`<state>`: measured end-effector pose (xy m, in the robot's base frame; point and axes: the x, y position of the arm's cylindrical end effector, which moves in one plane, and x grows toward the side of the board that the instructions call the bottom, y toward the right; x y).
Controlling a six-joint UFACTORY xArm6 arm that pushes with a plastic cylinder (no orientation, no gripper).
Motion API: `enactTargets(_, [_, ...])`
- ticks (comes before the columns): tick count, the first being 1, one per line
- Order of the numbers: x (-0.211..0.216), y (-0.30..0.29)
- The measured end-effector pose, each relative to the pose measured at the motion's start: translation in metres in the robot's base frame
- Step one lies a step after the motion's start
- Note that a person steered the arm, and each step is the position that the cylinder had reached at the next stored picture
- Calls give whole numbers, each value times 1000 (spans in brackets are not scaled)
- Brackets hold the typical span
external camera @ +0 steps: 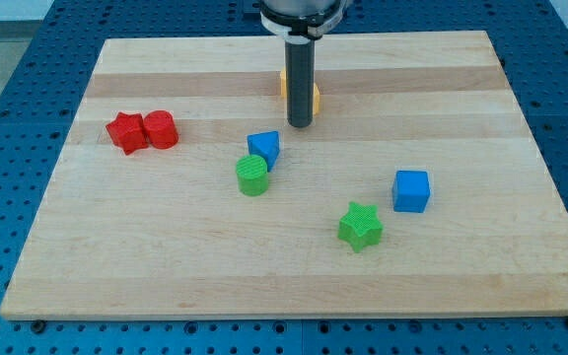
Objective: Push the yellow hexagon along with yellow heart a bit up
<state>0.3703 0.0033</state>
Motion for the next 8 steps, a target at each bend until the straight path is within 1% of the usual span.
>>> enactTargets(2, [4,-8])
enactTargets(3, [21,-8])
enactTargets(4, [40,25])
enactTargets(5, [28,34])
enactTargets(6, [2,35])
enactTargets(8, [-31,29])
